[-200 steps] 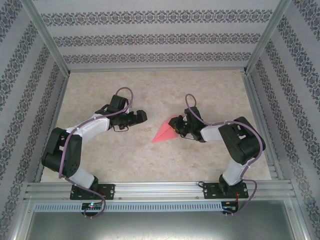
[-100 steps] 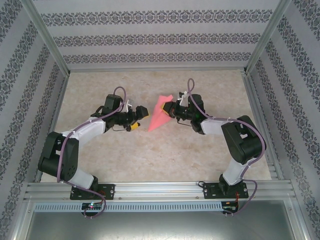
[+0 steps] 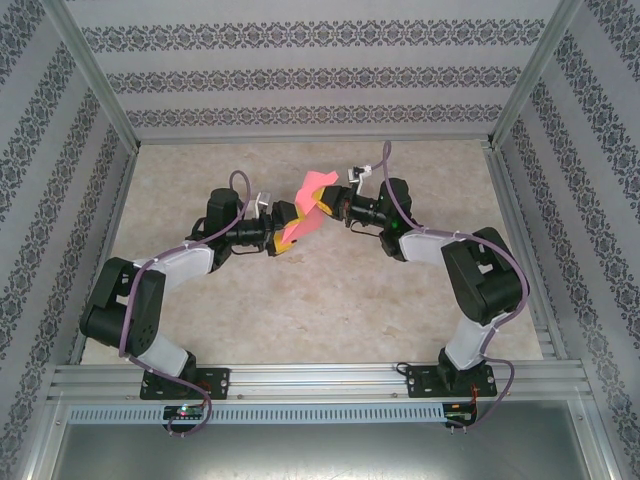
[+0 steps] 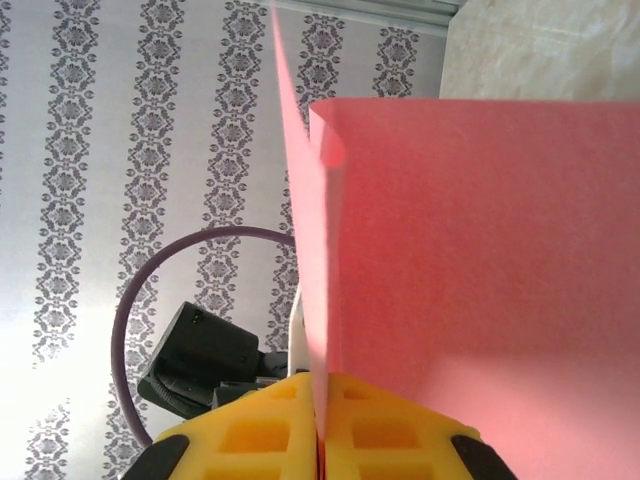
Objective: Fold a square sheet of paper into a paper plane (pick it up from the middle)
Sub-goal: Turn over the paper at the center of the table.
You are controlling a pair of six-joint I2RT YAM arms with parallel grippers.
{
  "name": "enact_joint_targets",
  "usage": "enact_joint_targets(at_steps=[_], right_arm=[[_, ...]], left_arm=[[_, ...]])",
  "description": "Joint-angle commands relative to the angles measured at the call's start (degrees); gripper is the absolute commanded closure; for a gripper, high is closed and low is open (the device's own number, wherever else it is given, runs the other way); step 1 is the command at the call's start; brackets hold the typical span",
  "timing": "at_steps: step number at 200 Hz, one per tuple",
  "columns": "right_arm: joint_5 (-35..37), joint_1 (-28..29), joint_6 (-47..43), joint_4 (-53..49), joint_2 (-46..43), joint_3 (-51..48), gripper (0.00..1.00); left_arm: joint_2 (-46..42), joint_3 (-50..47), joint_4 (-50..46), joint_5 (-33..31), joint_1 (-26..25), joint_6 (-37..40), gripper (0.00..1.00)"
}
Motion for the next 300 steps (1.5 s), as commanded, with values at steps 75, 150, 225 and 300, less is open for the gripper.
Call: enact_joint_targets(at_steps=[75,150,225,300], right_arm=[[-3.2,0.6,1.6,2.3,3.1,0.1,0.91],[-2.9,-0.8,-7.2,-12.6,-0.1,0.0,0.64],[28.2,-2.6,-37.0,-58.2,-20.2,-0.6,0.28],[36.5,-4.1,-38.4,-62.2,-26.6,-4.9,0.24]], left_arm=[[0.3,1.5,8.8,1.7,0.8,-2.8,0.50],[-2.3,7.7,-23.4,-3.9,0.7,21.3,0.89],[-3.4,24.1,-70.4,-56.0,-7.5,47.9,0.93],[11.4,36.2,-83.4,-91.7,-19.3,46.4,0.92]])
